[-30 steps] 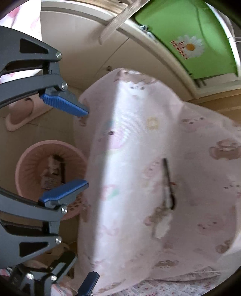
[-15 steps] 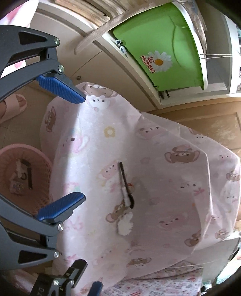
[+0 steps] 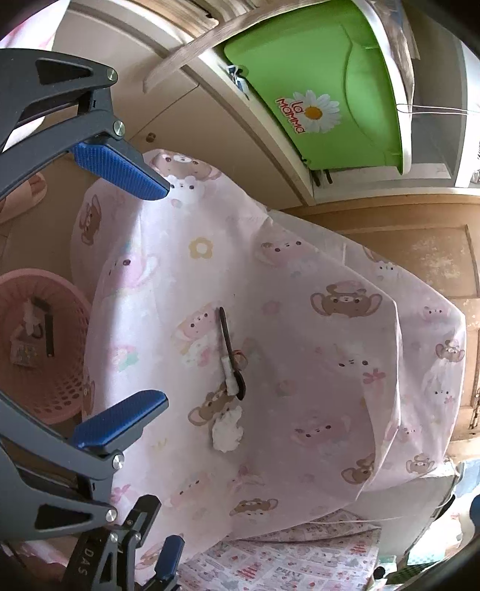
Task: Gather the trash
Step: 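Raise both open tools back toward the chair seat, then move the open left tool toward the black spoon on the seat, then grasp the black spoon handle with the left tool, then lift the spoon with the left tool while the right tool approaches the white tissue, then grasp the crumpled white tissue with the right tool, then carry spoon and tissue down over the pink wastebasket with both tools, then open both tools to drop spoon and tissue into the wastebasket, then raise both open tools back toward the chair seat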
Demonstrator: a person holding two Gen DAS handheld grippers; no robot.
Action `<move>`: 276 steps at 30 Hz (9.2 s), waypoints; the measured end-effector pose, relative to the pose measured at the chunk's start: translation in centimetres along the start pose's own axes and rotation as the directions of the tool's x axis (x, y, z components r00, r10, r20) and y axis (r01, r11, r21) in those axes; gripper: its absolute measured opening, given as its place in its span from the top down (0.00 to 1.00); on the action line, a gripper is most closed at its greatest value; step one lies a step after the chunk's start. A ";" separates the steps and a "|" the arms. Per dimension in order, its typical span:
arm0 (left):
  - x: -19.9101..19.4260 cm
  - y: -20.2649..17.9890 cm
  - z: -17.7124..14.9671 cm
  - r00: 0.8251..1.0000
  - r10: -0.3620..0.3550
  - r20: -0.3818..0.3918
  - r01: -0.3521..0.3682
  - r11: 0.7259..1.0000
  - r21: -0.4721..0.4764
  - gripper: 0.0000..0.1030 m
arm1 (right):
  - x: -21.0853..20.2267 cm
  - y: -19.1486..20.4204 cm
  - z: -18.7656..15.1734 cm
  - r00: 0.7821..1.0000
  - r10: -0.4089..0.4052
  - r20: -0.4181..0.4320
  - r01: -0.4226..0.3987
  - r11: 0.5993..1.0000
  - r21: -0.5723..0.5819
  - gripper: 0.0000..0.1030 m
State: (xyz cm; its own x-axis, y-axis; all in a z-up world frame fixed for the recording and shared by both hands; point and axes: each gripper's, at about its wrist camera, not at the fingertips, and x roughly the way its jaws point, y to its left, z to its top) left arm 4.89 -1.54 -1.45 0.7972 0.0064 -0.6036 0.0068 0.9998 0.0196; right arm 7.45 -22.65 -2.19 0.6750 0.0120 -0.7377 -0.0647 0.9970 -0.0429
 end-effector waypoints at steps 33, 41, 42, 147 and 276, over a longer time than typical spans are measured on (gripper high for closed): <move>4.0 0.6 1.1 0.996 0.003 -0.092 -0.010 0.996 -0.083 0.47 | 2.1 -0.8 1.7 0.999 0.008 0.032 -0.009 0.999 0.047 0.47; 8.6 -2.1 4.4 0.990 0.012 -0.142 0.001 0.996 0.091 0.09 | 3.8 -2.3 3.3 0.999 0.027 -0.022 -0.024 0.993 0.116 0.40; 9.6 -2.4 4.7 0.986 0.008 -0.169 0.011 0.994 0.110 0.09 | 3.9 -2.7 3.5 0.999 0.020 -0.025 -0.017 0.991 0.131 0.37; 1.3 -0.9 2.0 0.997 -0.081 -0.010 0.082 0.993 0.091 0.93 | 9.7 -0.9 8.0 0.998 0.040 -0.054 -0.034 0.994 0.101 0.84; 0.9 1.4 -1.5 0.989 0.094 -0.118 -0.099 0.995 -0.033 0.04 | -2.0 4.0 -1.9 0.998 -0.014 0.059 0.019 0.997 -0.075 0.24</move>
State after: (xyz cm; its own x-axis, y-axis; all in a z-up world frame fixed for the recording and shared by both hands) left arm 4.72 -0.11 -3.16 0.7178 0.1031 -0.6886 -0.0921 0.9943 0.0529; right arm 4.45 -18.82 -2.16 0.7182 0.0023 -0.6958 -0.1068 0.9885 -0.1070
